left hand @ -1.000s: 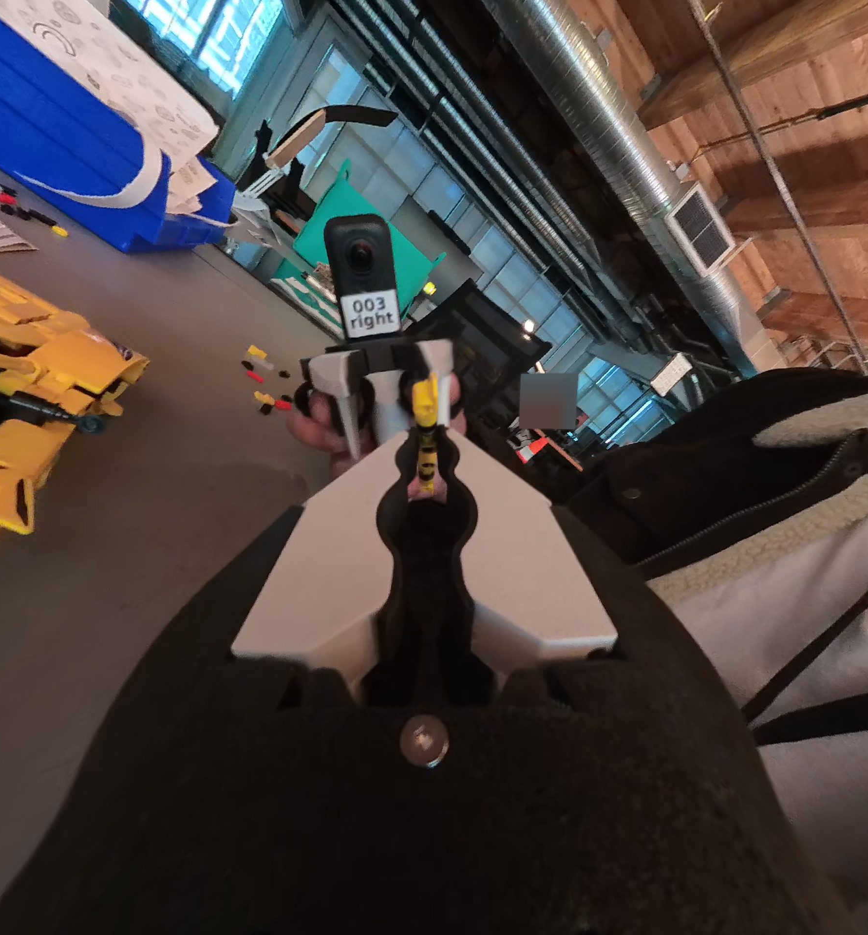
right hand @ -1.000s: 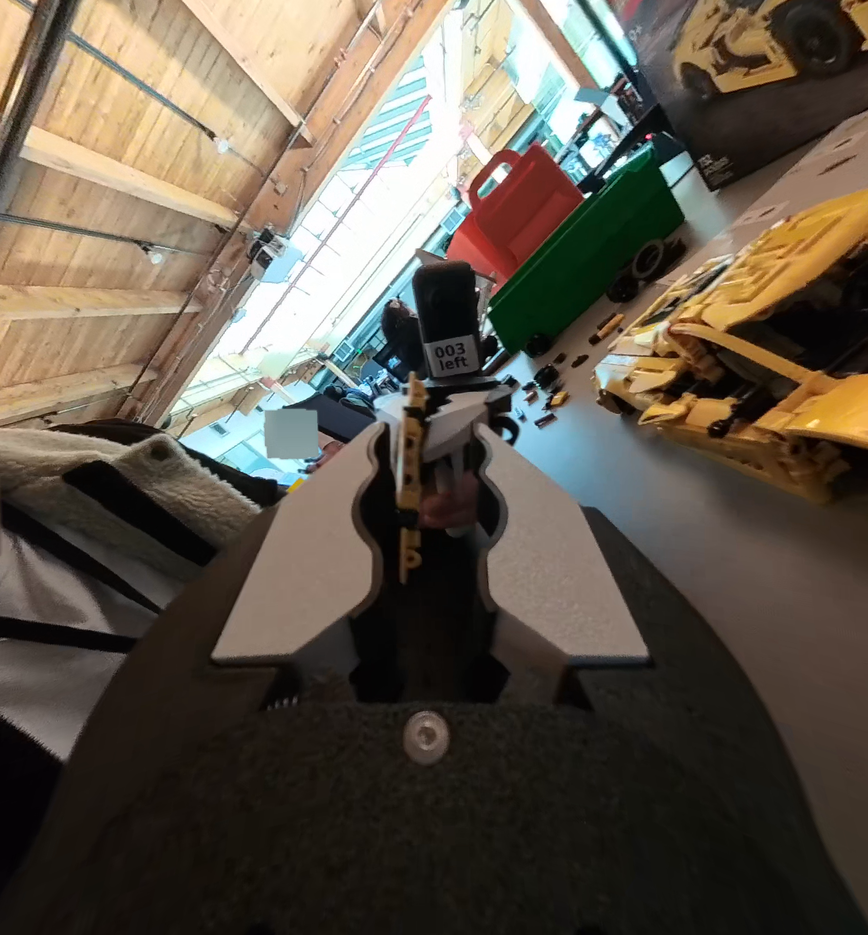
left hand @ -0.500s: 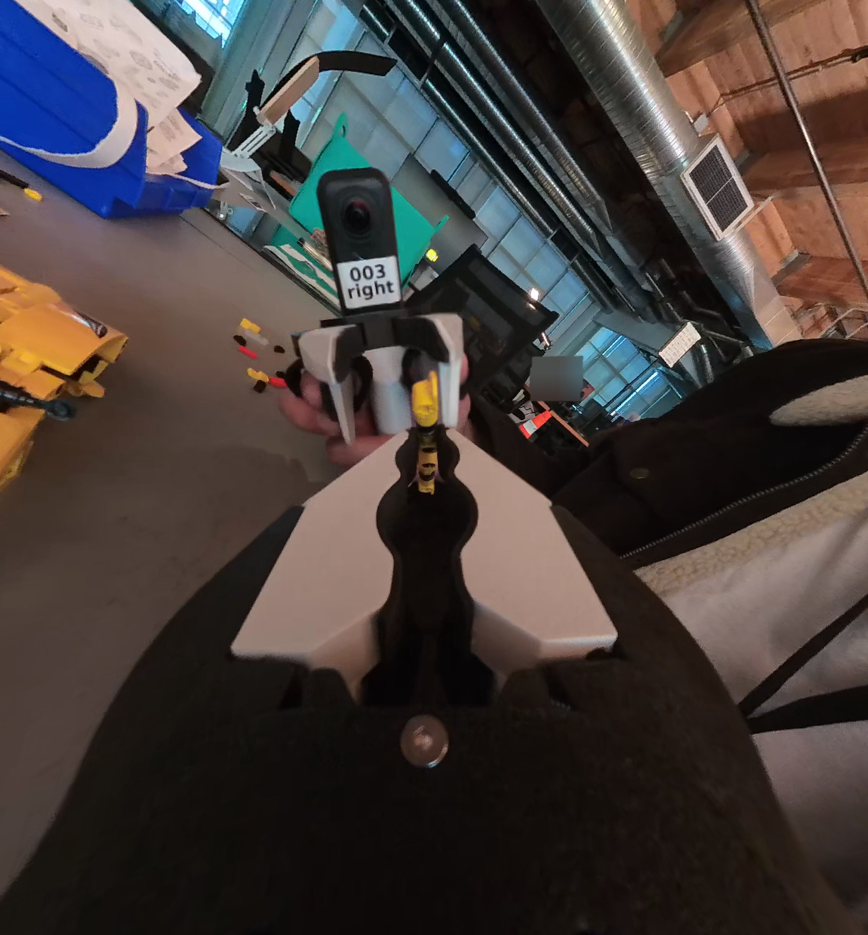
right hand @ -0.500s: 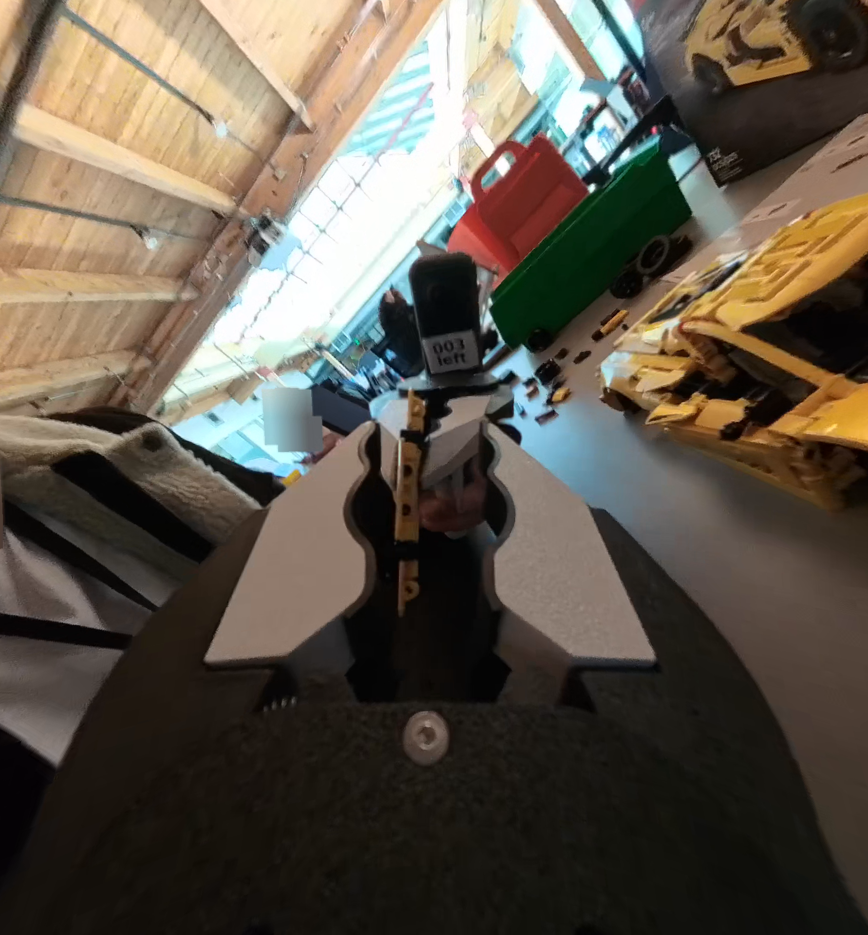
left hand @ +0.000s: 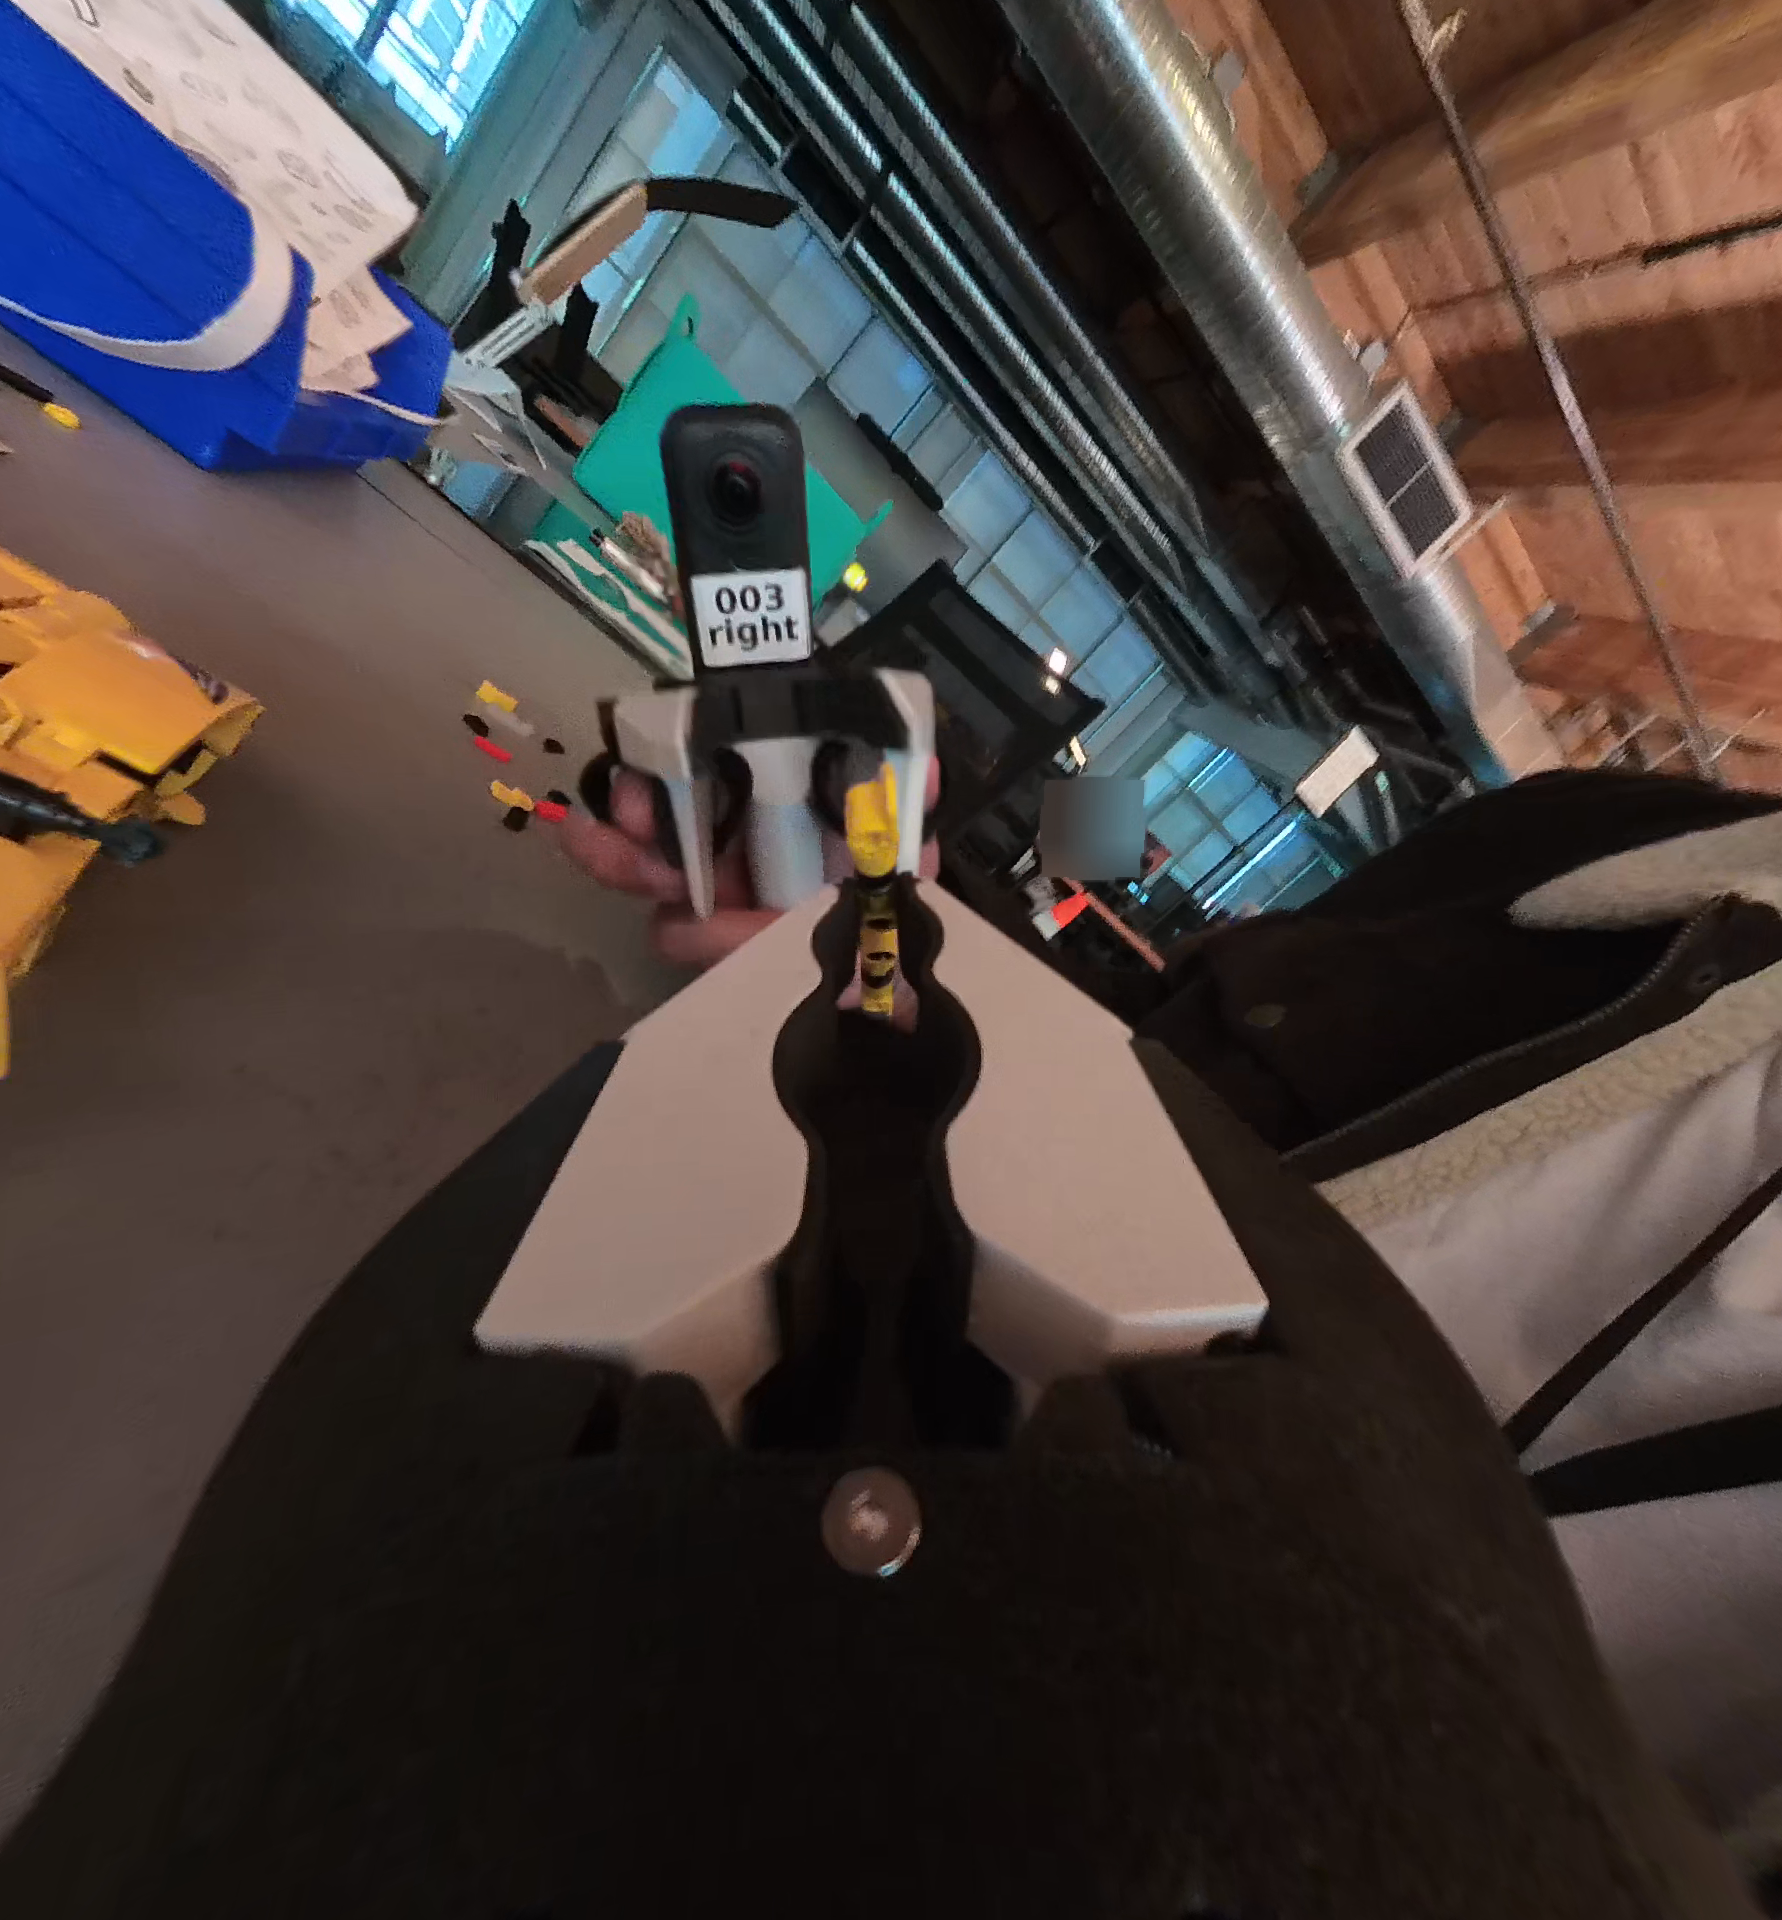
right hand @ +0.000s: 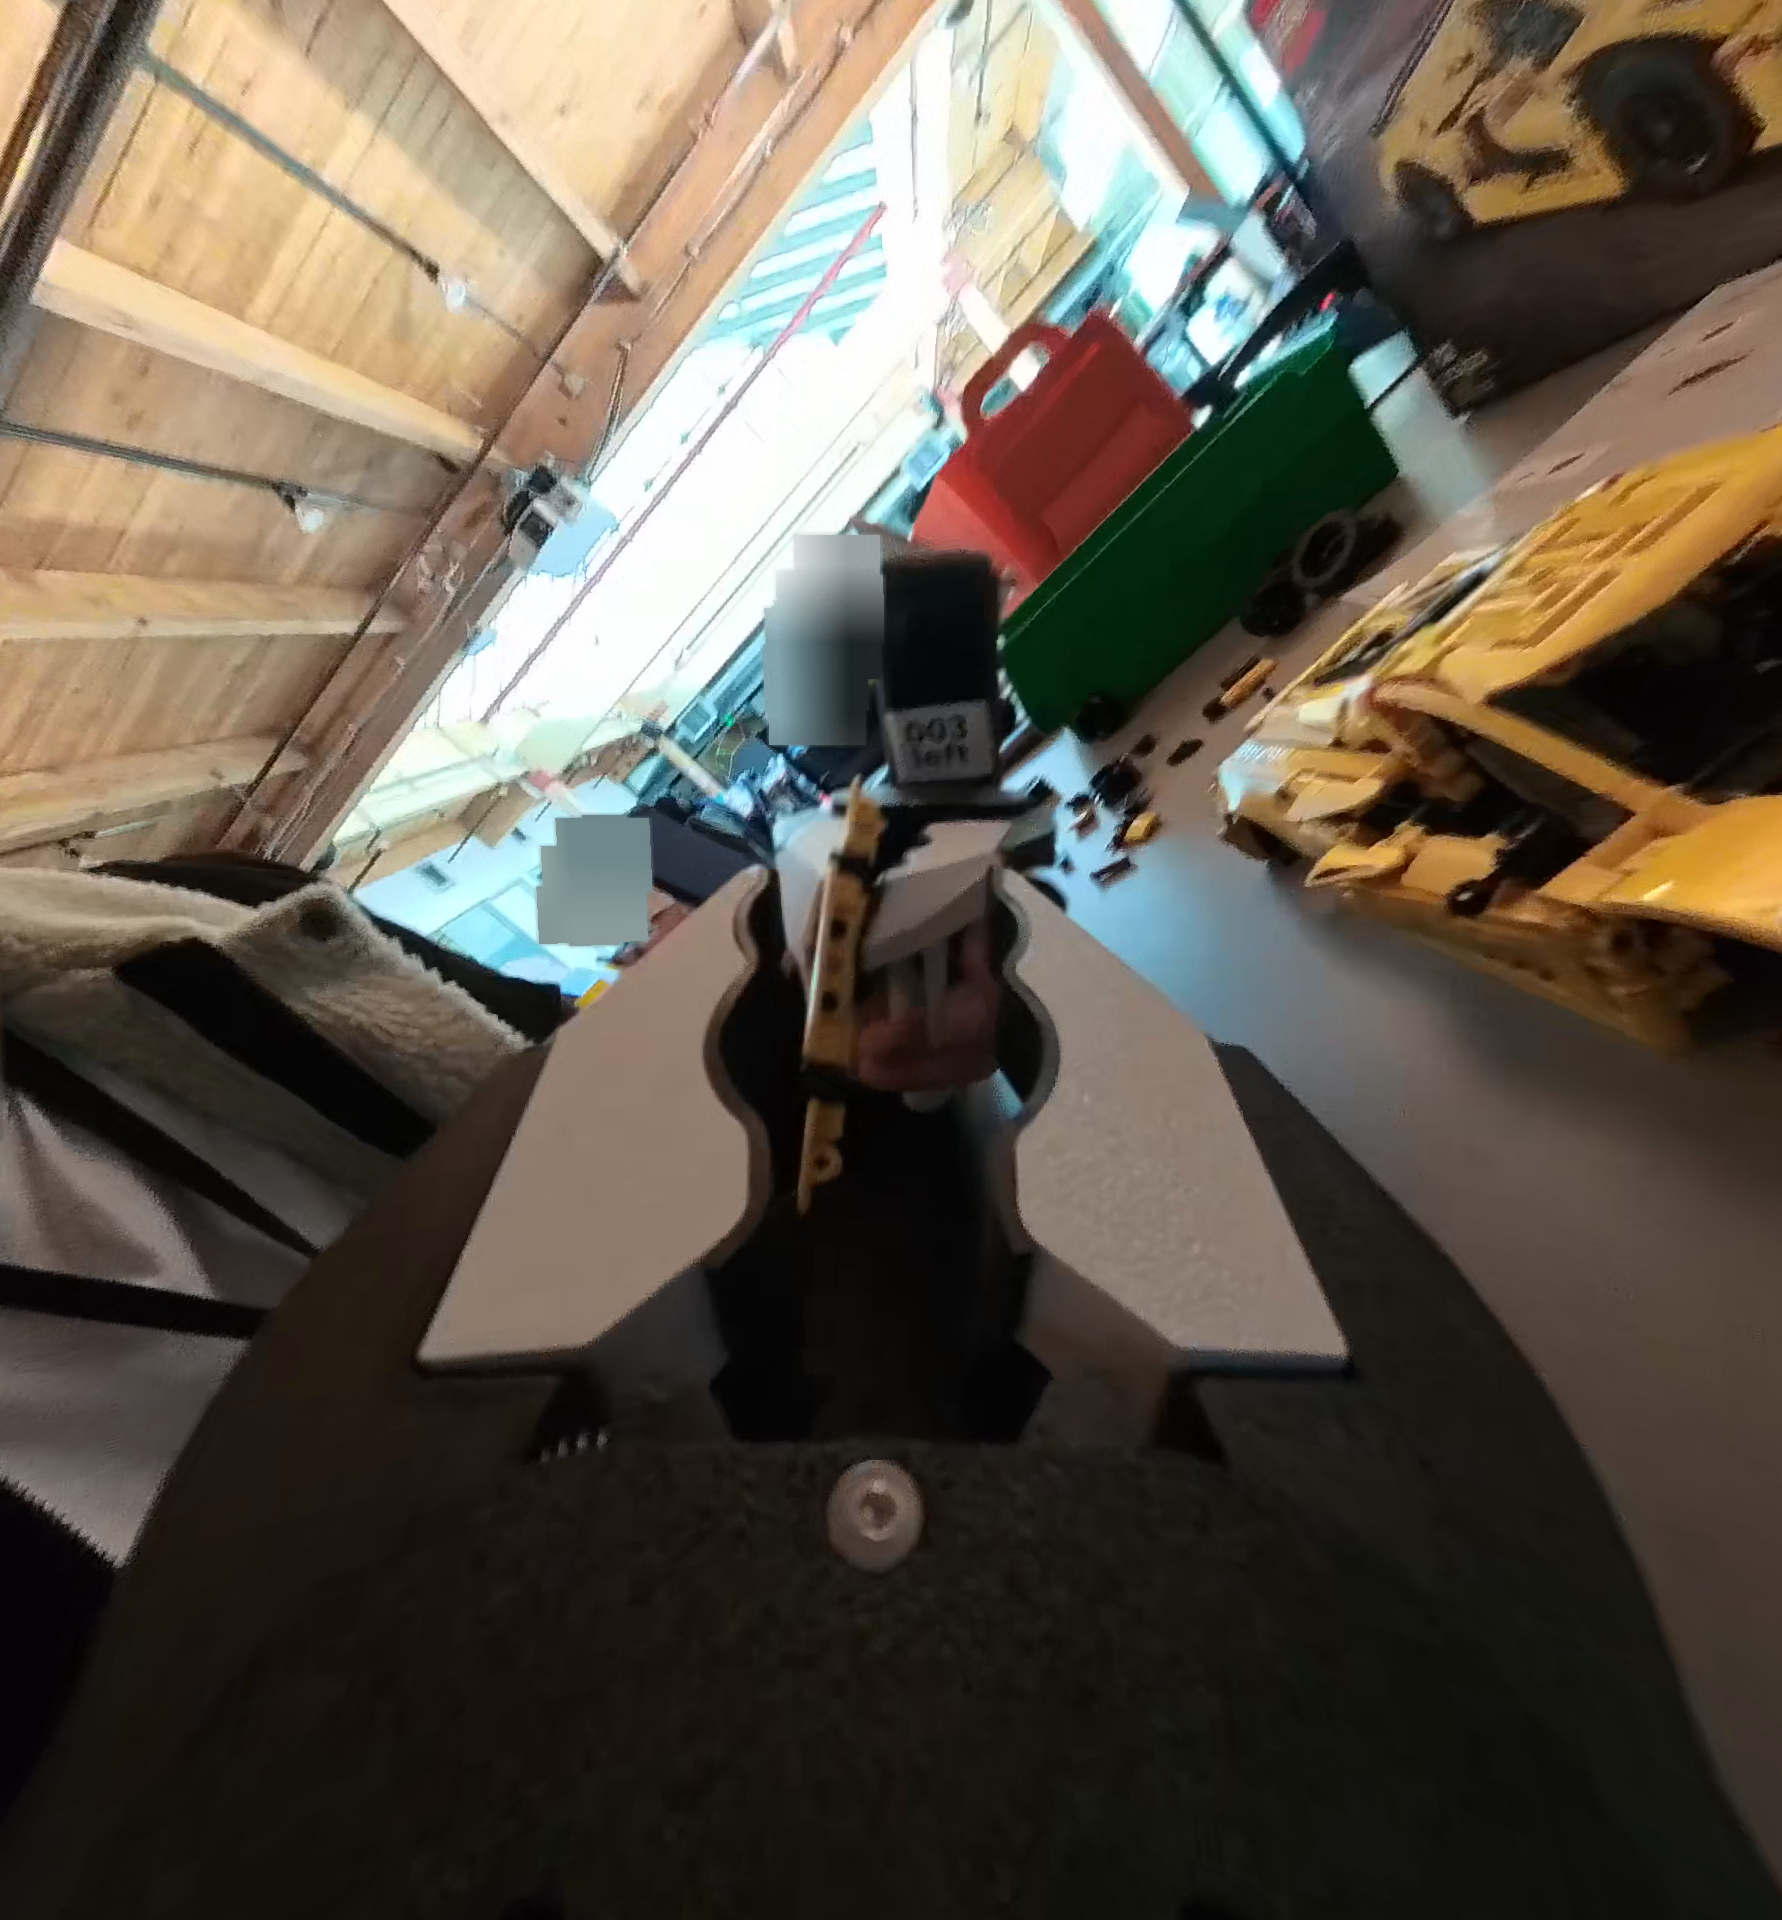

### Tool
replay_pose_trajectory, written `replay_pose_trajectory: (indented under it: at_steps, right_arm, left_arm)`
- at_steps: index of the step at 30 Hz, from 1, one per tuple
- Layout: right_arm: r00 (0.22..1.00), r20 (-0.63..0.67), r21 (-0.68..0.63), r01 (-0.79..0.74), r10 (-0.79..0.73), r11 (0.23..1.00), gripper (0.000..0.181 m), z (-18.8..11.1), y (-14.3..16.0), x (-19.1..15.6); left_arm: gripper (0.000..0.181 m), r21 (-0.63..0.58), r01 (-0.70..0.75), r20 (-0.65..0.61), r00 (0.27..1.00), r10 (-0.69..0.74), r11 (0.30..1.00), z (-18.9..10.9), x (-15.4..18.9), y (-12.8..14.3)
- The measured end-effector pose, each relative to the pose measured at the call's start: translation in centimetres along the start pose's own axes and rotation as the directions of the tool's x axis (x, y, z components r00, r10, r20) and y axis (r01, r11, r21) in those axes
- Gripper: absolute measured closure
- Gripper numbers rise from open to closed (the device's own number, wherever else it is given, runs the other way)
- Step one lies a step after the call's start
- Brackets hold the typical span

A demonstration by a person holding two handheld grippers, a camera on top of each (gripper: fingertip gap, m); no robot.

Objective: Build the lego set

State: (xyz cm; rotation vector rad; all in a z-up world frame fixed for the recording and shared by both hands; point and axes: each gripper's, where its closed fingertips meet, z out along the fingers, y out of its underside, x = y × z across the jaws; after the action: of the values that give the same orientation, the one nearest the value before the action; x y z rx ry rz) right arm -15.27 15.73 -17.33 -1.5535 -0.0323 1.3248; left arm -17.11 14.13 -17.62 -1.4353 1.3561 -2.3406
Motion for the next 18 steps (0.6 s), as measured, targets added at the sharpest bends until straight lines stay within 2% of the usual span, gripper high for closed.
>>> replay_pose_trajectory:
  at_steps: [2, 4, 12, 18]
  right_arm:
    - [1.0, 0.019, -0.065, -0.003, 0.004, 0.998, 0.138, 0.7, 1.3, -0.3]
    - [0.999, -0.016, -0.107, 0.032, -0.034, 0.994, 0.14, 1.1, 2.0, 0.0]
    - [0.999, -0.035, -0.052, -0.009, 0.008, 0.999, 0.144, 0.2, 1.0, 0.7]
    - [0.998, -0.055, -0.117, 0.022, -0.029, 0.993, 0.138, 0.9, 2.2, 0.8]
  left_arm:
    - [0.175, 0.024, 0.01, -0.001, 1.0, -0.01, 1.0, -0.3, -0.1, -0.4]
    - [0.174, 0.036, -0.002, -0.01, 1.0, 0.002, 0.999, -0.3, 0.2, -0.6]
    - [0.175, 0.086, -0.009, 0.011, 1.0, 0.008, 0.996, -1.1, -0.1, -1.5]
    - [0.174, 0.076, -0.028, 0.012, 1.0, 0.027, 0.997, -0.9, 0.1, -1.3]
